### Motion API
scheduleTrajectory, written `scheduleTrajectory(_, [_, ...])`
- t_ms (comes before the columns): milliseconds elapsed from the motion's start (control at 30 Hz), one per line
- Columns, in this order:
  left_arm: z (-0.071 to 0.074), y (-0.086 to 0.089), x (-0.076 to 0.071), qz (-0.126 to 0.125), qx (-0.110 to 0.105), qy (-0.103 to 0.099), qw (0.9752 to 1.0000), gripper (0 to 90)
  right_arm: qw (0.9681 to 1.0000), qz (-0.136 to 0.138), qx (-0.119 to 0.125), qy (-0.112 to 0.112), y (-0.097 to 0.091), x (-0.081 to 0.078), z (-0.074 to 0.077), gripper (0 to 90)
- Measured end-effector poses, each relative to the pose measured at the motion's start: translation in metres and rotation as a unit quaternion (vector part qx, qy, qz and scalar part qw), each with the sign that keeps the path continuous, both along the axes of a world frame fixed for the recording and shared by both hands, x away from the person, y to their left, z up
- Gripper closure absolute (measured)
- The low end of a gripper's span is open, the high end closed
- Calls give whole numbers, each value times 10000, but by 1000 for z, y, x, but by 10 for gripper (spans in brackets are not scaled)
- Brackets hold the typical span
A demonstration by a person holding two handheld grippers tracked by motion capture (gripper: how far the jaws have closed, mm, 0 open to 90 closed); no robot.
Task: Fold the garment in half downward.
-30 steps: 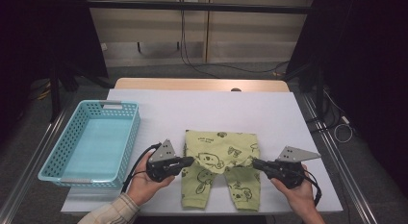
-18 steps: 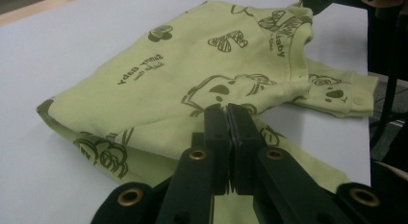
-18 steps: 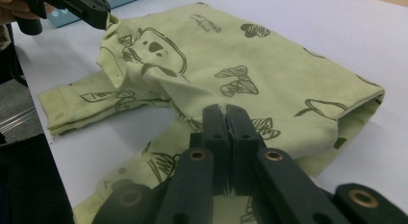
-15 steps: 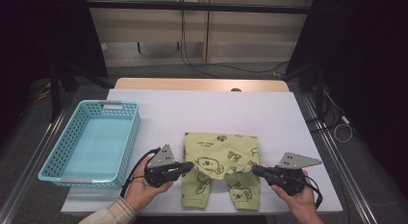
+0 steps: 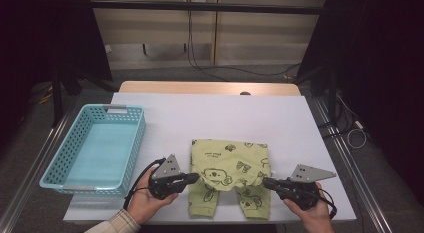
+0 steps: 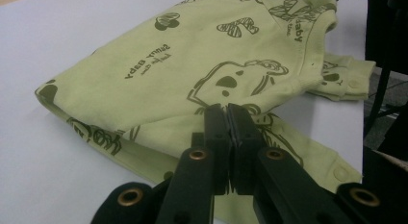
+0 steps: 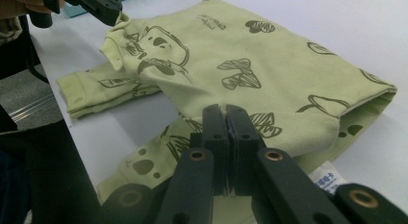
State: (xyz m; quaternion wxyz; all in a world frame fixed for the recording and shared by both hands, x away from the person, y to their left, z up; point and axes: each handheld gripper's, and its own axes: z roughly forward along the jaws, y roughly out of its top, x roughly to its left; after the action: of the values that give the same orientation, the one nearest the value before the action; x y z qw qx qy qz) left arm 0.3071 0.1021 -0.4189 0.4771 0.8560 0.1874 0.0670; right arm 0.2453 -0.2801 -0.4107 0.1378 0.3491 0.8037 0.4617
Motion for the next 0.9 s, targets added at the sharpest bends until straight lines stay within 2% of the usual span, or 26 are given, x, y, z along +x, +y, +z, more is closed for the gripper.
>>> scheduleTrajectory(33, [0, 1, 0, -10, 45, -53, 10000, 882, 10000, 1, -13, 10, 0, -1, 0, 883])
scheduleTrajectory(167, [-2, 0, -3, 17, 23, -7, 10000, 882, 10000, 51, -44, 23, 1, -3, -2, 882])
scheduleTrajectory(200, [-3, 1, -4, -20, 109, -14, 9999, 882, 10000, 62, -70, 11, 1, -4, -2, 883])
scheduleTrajectory(267, [-6, 0, -7, -55, 134, 35, 9999, 882, 9999, 85, -134, 25, 2, -7, -2, 882])
scheduleTrajectory(300, [-6, 1, -7, -100, 304, -52, 9995, 882, 9999, 112, -126, 28, 2, -7, -3, 882])
scheduleTrajectory(333, [-7, 0, -9, -43, 180, 18, 9998, 882, 9998, 120, -138, 52, 2, -8, -4, 882])
scheduleTrajectory(433, [-6, 0, -12, -36, 176, 30, 9998, 882, 9997, 146, -183, 83, 3, -10, -4, 882])
scheduleTrajectory(500, [-7, 0, -12, -55, 224, -50, 9997, 882, 9997, 144, -206, 72, 3, -11, -5, 882])
scheduleTrajectory(567, [-10, -1, -14, -115, 213, 78, 9997, 881, 9994, 186, -250, 118, 3, -10, -7, 882])
scheduleTrajectory(600, [-10, -1, -14, -115, 213, 78, 9997, 881, 9994, 186, -250, 118, 3, -10, -7, 882])
scheduleTrajectory(633, [-10, 0, -16, -134, 361, 65, 9992, 880, 9994, 200, -248, 149, 3, -11, -8, 882])
scheduleTrajectory(667, [-11, 0, -17, -119, 291, 117, 9994, 880, 9993, 219, -273, 145, 2, -11, -8, 881])
scheduleTrajectory(700, [-10, 0, -17, -169, 366, 99, 9991, 880, 9991, 218, -314, 180, 3, -12, -9, 881])
scheduleTrajectory(733, [-11, -1, -19, -148, 267, 142, 9994, 879, 9991, 233, -335, 151, 4, -13, -9, 881])
scheduleTrajectory(767, [-12, -1, -19, -186, 382, 121, 9990, 878, 9989, 247, -369, 162, 4, -13, -10, 881])
scheduleTrajectory(800, [-12, -1, -19, -248, 371, 110, 9989, 878, 9987, 238, -413, 170, 5, -14, -11, 881])
scheduleTrajectory(833, [-13, -2, -21, -208, 372, 164, 9990, 878, 9985, 245, -440, 196, 6, -14, -11, 880])
scheduleTrajectory(867, [-12, -1, -20, -259, 479, 152, 9984, 877, 9985, 263, -443, 210, 6, -14, -12, 880])
scheduleTrajectory(900, [-14, -1, -20, -255, 417, 140, 9987, 875, 9984, 269, -438, 225, 6, -14, -12, 879])
